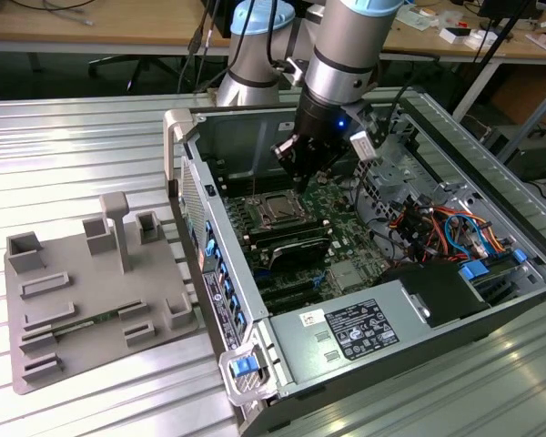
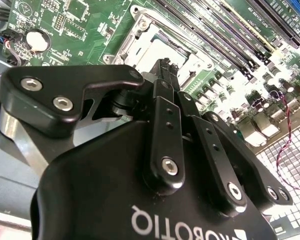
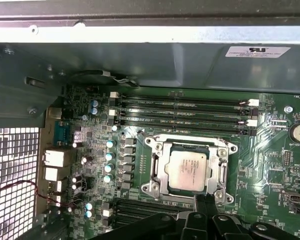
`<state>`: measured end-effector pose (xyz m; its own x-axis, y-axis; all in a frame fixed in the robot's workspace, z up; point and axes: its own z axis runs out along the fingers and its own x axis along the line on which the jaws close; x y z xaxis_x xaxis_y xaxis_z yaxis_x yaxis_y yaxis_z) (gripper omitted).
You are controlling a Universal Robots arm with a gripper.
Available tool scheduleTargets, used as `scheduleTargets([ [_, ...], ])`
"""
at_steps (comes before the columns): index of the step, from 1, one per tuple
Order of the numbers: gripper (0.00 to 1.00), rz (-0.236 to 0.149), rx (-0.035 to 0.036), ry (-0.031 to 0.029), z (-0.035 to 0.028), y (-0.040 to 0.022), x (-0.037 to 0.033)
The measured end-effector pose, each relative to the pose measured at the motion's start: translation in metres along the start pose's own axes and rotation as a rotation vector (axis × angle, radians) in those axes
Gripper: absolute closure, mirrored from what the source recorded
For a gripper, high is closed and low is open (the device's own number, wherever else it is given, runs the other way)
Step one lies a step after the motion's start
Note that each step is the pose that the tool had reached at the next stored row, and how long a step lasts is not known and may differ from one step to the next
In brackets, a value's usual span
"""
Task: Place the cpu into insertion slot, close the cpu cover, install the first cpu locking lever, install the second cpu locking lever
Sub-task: 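Install the first cpu locking lever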
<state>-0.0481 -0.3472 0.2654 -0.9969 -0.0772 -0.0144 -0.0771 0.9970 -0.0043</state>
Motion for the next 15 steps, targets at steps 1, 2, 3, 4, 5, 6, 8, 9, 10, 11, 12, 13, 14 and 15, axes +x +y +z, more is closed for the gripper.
scheduleTargets([
  [1, 0.89, 0.000, 0.0000, 0.0000, -0.0009, 0.0000, 0.0000],
  [2, 0.89, 0.000, 0.0000, 0.0000, -0.0024, 0.0000, 0.0000],
  [3, 0.89, 0.000, 0.0000, 0.0000, -0.0036, 0.0000, -0.0001],
  [4, 0.89, 0.000, 0.0000, 0.0000, -0.0049, 0.0000, -0.0001],
  [5, 0.89, 0.000, 0.0001, 0.0000, -0.0056, 0.0000, -0.0001],
  [6, 0.89, 0.000, 0.0000, 0.0000, -0.0061, 0.0000, -0.0001],
  [8, 0.89, 0.000, 0.0000, 0.0000, -0.0077, 0.0000, -0.0001],
  [9, 0.89, 0.000, -0.0001, 0.0000, -0.0088, 0.0000, -0.0001],
  [10, 0.89, 0.000, -0.0001, 0.0000, -0.0095, 0.0000, -0.0001],
  [11, 0.89, 0.000, -0.0001, 0.0000, -0.0104, 0.0000, -0.0001],
  [12, 0.89, 0.000, -0.0002, 0.0000, -0.0107, 0.0000, -0.0001],
  [13, 0.89, 0.000, -0.0005, -0.0002, -0.0107, 0.0000, -0.0002],
  [14, 0.89, 0.000, -0.0004, -0.0001, -0.0108, 0.0000, -0.0002],
  [15, 0.89, 0.000, -0.0002, 0.0000, -0.0109, 0.0000, -0.0001],
])
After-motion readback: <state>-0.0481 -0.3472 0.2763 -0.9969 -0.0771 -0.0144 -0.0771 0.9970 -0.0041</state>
